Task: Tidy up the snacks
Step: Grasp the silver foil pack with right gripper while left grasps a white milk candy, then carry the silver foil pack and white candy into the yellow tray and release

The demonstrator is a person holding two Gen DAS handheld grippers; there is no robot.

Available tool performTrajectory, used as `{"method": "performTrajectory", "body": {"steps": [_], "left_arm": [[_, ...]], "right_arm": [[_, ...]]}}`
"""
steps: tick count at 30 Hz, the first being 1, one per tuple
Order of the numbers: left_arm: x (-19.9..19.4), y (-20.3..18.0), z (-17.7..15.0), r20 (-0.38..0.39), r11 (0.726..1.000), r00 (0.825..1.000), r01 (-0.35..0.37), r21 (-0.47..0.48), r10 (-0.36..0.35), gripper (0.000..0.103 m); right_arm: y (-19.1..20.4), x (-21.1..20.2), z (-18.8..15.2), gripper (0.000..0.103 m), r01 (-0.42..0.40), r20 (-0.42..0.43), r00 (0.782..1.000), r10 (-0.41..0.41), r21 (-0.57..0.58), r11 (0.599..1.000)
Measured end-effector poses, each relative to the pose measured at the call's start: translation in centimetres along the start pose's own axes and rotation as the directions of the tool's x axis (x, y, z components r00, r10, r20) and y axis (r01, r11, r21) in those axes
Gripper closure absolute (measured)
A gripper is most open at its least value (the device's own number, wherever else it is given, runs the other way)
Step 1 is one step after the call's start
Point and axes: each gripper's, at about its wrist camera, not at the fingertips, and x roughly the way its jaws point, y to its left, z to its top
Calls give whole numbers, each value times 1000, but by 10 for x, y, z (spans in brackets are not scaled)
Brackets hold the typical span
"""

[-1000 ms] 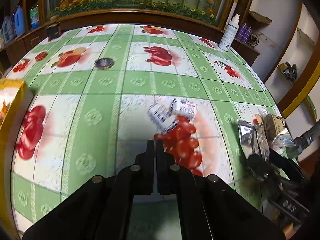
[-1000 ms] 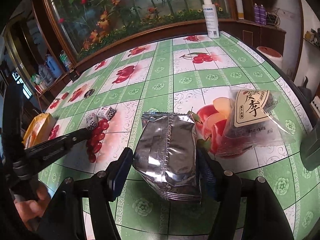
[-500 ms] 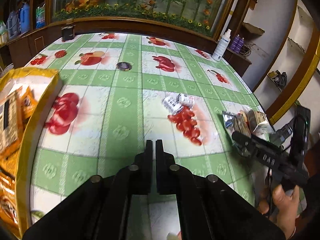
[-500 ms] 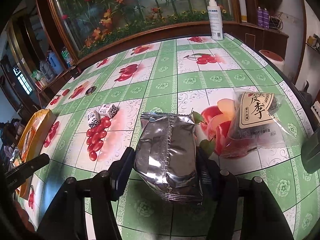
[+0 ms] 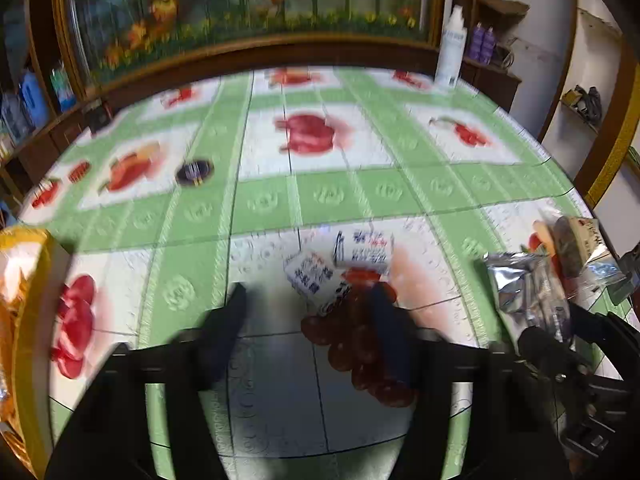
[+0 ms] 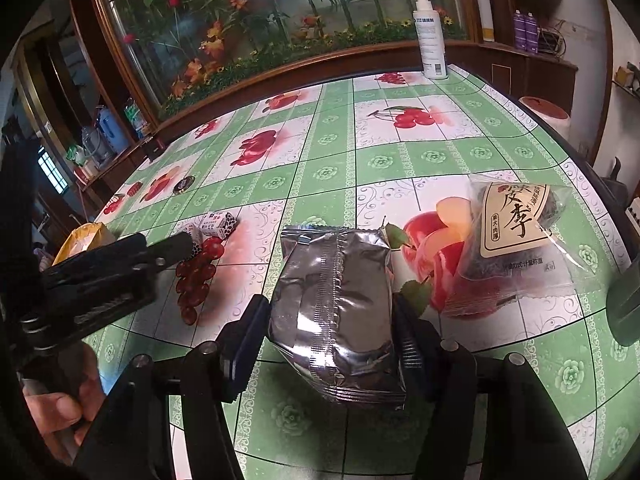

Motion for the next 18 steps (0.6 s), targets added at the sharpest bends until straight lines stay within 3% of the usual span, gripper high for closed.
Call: {"method": "performTrajectory", "body": {"steps": [2,11,18], "left_arm": [[-1,4,3,19,1000,1000,9,-16,-8,87],[-36,26,-24,35,997,998,46,-68,-44,89],[-88,48,-52,99,993,995,-4,-118,16,89]], "right_arm": [[0,0,0,40,1,-1,1000,-1,-1,1000],[0,-2,0,41,-15,2,1000,15,11,1000],[15,-6,-3,41,-99,4,995,99,6,995]]}}
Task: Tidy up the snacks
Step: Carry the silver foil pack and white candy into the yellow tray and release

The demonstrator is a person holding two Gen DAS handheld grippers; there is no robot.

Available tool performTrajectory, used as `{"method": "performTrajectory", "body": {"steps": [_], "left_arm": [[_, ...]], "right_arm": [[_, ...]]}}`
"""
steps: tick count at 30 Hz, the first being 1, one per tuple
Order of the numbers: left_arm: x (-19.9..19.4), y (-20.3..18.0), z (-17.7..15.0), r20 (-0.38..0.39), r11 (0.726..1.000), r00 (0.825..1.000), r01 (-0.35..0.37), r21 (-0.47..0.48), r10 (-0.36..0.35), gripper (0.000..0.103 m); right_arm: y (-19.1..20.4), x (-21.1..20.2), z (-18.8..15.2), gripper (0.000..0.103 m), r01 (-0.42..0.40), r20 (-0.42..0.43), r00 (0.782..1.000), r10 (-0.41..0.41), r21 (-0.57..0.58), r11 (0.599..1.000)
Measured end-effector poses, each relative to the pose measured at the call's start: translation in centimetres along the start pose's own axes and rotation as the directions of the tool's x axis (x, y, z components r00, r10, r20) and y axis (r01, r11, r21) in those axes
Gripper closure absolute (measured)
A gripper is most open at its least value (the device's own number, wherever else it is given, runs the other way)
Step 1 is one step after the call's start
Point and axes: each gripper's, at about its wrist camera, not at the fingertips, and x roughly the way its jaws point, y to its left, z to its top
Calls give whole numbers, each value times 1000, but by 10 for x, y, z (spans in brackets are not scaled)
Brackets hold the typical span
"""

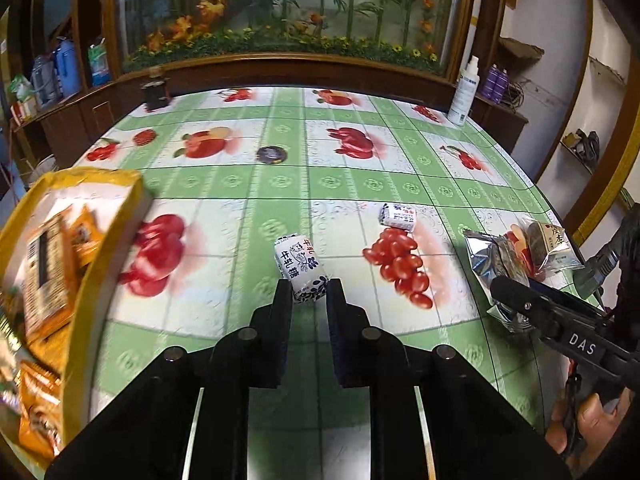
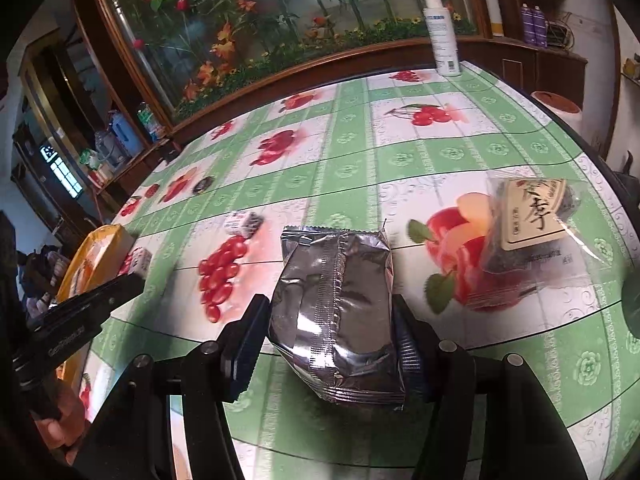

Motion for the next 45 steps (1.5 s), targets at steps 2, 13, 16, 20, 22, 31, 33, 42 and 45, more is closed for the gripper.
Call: {"method": "performTrajectory", "body": {"steps": [2,13,16,20,22,31,33,42,45], "left_arm": [[-10,6,-5,9,1000,1000,-20,-5,20,89],[-38,44,-33,4,997,999,-51,-57,51,88],[-46,51,-38,11,995,997,-71,-67,72,88],[-54,64,-43,17,993,996,-88,-78,90,88],[-57,72,-46,18,991,995,-100,-87,102,88],[-68,104,-52,27,981,989,-140,-133,144,88],[-71,110,-54,26,979,988,-149,-138,154,88],[-82,141,-61,15,967,982,-181,-181,187,88],[-86,149,-62,20,962,978,-199,-189,207,88]], "right_arm": [[12,-3,-2,42,-14,5,1000,14,-22,1000],[78,-33,-30,42,-135,47,989,138,-63,989],[96,-40,-36,42,-155,61,985,160,-75,985],[122,-41,-43,42,-180,53,981,186,-108,978],[134,-40,-45,42,-191,45,979,198,-127,973],[181,-29,-57,43,-231,-10,972,234,-196,953],[191,-28,-59,43,-241,-21,970,242,-210,948],[227,-15,-62,43,-276,-67,961,268,-268,923],[239,-8,-62,43,-291,-83,957,279,-285,913]]}}
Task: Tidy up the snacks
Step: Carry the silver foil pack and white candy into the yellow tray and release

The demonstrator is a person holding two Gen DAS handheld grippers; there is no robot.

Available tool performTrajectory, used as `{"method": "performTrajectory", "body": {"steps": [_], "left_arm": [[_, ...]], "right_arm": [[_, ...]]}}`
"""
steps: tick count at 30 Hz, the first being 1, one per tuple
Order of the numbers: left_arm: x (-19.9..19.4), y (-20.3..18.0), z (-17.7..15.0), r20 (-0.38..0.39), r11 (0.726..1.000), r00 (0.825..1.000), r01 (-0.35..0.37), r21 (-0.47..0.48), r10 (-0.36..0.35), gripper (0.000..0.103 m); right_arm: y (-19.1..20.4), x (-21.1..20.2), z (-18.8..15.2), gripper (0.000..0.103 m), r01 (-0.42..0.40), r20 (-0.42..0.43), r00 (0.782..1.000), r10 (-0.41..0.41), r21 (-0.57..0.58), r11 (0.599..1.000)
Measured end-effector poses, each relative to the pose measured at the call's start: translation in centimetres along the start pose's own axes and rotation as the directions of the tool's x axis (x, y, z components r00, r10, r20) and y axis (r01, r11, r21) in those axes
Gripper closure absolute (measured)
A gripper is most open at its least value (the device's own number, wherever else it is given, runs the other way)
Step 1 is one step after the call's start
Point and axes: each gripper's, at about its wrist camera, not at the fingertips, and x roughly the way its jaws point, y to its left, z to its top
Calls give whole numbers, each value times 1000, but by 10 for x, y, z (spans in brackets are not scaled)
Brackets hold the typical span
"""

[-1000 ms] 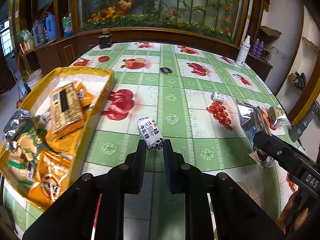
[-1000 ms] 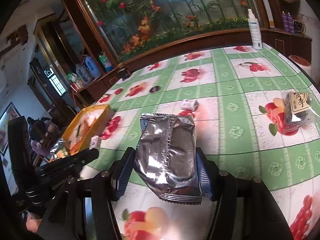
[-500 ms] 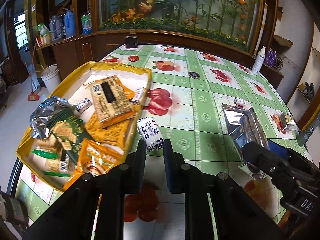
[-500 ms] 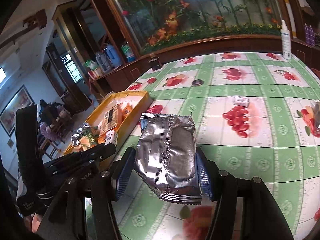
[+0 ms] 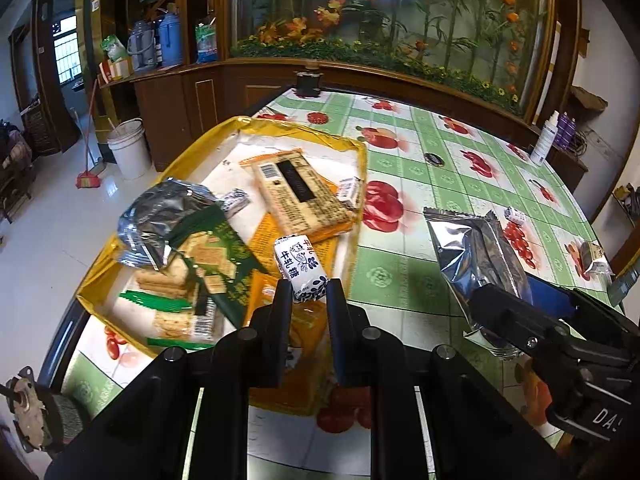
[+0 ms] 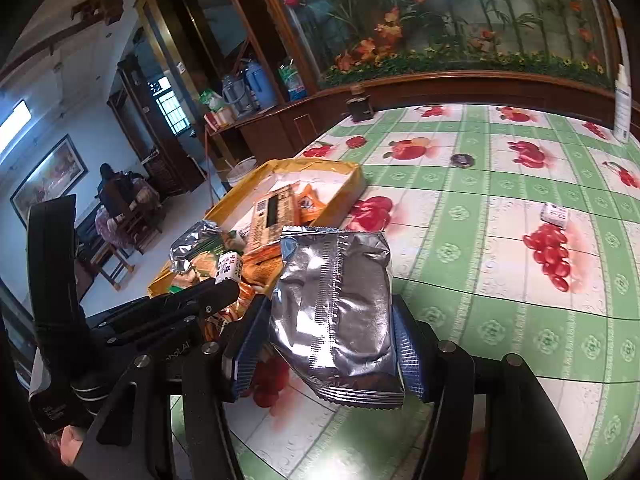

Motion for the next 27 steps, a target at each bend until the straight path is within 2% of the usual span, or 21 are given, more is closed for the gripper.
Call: {"method": "performTrajectory", "body": {"steps": [15,27], "left_arm": [[4,39,7,21,994,995,-98,-50,99,88],[19,54,23,12,988,990,-140,-64,141,88]], "right_arm": [[45,34,22,43,-53,-34,998,50,-93,994],[52,70,53,43,-68,-54,997,62,-107,992]]}}
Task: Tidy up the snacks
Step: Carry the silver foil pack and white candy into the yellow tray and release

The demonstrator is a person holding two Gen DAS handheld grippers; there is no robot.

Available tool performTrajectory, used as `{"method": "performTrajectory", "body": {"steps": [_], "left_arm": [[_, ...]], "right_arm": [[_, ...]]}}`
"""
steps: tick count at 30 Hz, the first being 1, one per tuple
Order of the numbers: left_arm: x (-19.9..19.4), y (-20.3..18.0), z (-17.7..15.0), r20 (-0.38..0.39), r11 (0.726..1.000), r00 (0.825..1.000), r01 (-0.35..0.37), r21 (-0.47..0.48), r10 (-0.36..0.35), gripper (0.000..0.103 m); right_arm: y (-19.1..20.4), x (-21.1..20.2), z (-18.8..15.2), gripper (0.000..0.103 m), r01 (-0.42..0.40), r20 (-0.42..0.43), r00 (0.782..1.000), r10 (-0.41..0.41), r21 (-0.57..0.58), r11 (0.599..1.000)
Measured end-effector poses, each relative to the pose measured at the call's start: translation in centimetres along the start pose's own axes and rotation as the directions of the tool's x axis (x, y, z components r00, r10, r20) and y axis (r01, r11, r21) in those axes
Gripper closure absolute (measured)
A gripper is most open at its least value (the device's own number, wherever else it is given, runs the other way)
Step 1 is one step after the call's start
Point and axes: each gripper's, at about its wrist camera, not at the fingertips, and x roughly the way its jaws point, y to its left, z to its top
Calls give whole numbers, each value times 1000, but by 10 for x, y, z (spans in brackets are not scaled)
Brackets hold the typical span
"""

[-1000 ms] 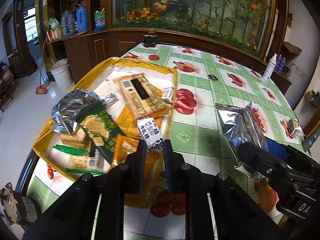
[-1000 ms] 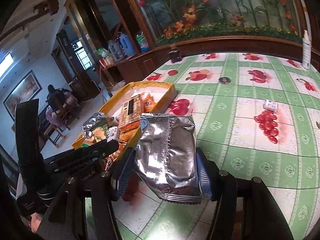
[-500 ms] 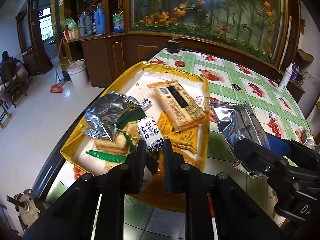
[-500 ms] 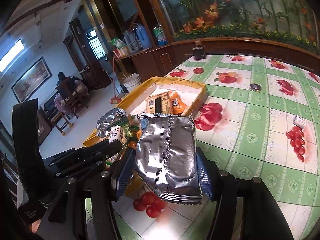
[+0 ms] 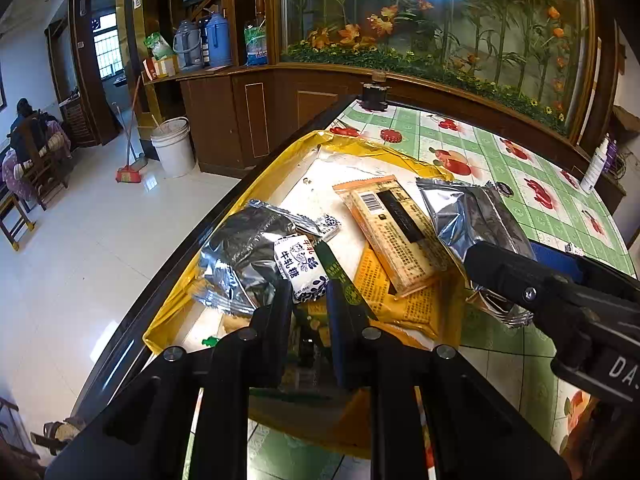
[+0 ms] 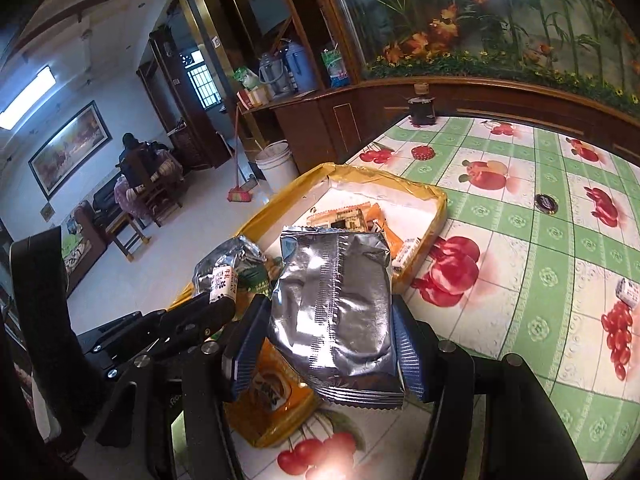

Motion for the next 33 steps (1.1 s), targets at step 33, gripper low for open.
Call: {"method": "performTrajectory", "body": {"steps": [33], "left_arm": [[30,-27,19,-43,999,999,0,50,2,88]], "right_arm": [[-27,85,47,40,31,-75,997,-29,21,999]]}}
